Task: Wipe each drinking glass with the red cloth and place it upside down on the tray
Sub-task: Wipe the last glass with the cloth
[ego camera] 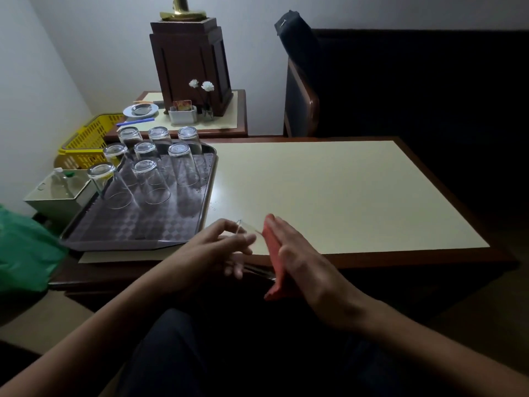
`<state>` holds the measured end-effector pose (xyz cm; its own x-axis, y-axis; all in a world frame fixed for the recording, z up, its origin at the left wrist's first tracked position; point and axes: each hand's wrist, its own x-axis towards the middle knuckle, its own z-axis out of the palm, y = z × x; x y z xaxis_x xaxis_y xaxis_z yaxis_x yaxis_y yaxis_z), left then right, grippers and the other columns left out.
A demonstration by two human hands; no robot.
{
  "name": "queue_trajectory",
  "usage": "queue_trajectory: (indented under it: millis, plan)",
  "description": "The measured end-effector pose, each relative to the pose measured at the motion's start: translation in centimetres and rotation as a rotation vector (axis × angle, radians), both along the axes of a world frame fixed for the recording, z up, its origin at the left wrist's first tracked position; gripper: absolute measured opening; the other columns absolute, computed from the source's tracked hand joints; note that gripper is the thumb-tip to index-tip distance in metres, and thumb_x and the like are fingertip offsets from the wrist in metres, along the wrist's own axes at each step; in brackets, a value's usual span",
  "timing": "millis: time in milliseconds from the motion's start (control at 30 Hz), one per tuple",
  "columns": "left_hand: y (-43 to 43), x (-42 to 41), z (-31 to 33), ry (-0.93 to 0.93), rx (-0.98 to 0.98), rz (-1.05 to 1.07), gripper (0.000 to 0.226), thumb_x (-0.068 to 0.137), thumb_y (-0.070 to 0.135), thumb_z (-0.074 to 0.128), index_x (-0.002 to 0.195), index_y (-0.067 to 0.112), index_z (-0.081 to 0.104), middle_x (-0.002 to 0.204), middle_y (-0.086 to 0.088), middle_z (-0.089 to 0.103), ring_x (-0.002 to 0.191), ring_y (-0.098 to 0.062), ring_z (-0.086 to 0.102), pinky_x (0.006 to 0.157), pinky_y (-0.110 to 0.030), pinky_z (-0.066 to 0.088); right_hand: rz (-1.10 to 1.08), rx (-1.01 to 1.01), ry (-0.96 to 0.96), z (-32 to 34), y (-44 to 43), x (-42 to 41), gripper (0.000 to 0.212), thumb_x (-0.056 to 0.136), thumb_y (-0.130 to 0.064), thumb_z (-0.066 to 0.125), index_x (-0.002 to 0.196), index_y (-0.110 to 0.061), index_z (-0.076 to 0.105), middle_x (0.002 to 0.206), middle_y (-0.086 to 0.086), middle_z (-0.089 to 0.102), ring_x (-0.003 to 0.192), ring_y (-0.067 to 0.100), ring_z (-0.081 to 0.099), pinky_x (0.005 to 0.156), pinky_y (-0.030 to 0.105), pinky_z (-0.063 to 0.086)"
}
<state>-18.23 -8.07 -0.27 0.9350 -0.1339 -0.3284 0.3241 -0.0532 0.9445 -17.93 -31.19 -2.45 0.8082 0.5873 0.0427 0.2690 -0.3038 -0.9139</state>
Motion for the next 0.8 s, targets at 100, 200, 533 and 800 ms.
queue_trajectory:
  millis: [100, 200, 533, 800]
  plan:
    - [0.1, 0.3, -0.7, 0.075, -0.182, -0.029, 0.065, 0.085, 0.054, 0.073, 0.121, 0.002, 0.058, 0.102, -0.022, 0.061, 0.066, -0.025, 0.056, 0.067, -0.035, 0.038, 0.123, -0.196, -0.645, -0.8, -0.3, 0.4, 0.062, 0.111, -0.033, 0.044, 0.168, -0.016, 0.026, 0.178, 0.004, 0.013, 0.164, 0.019, 0.014, 0.131, 0.043, 0.024]
    - [0.2, 0.1, -0.2, 0.023, -0.25, -0.118, 0.053, 0.084, 0.042, 0.074, 0.117, 0.005, 0.058, 0.094, -0.015, 0.06, 0.07, -0.028, 0.053, 0.067, -0.036, 0.035, 0.091, -0.145, -0.699, -0.2, -0.8, 1.0, 0.065, 0.099, -0.036, 0.072, 0.158, -0.023, 0.049, 0.165, 0.0, 0.043, 0.147, 0.018, 0.046, 0.119, 0.038, 0.044]
    - [-0.1, -0.9, 1.8, -0.774, 0.433, -0.388, 0.059, 0.076, 0.011, 0.093, 0.126, 0.021, 0.065, 0.135, 0.003, 0.061, 0.119, -0.023, 0.064, 0.096, -0.044, 0.056, -0.072, 0.445, 1.223, 0.7, -1.1, 1.9, 0.061, 0.088, -0.058, 0.061, 0.109, -0.002, 0.073, 0.082, 0.018, 0.071, 0.059, 0.024, 0.072, 0.053, 0.029, 0.061]
    - [-0.2, -0.1, -0.1, -1.122, 0.863, -0.277, 0.047, 0.082, 0.026, 0.085, 0.123, 0.016, 0.065, 0.133, 0.0, 0.059, 0.115, -0.02, 0.06, 0.091, -0.032, 0.051, -0.289, 0.581, 1.231, -0.4, -0.8, 2.7, 0.025, 0.103, -0.02, 0.046, 0.095, -0.003, 0.062, 0.07, 0.01, 0.061, 0.043, 0.007, 0.053, 0.036, 0.015, 0.042]
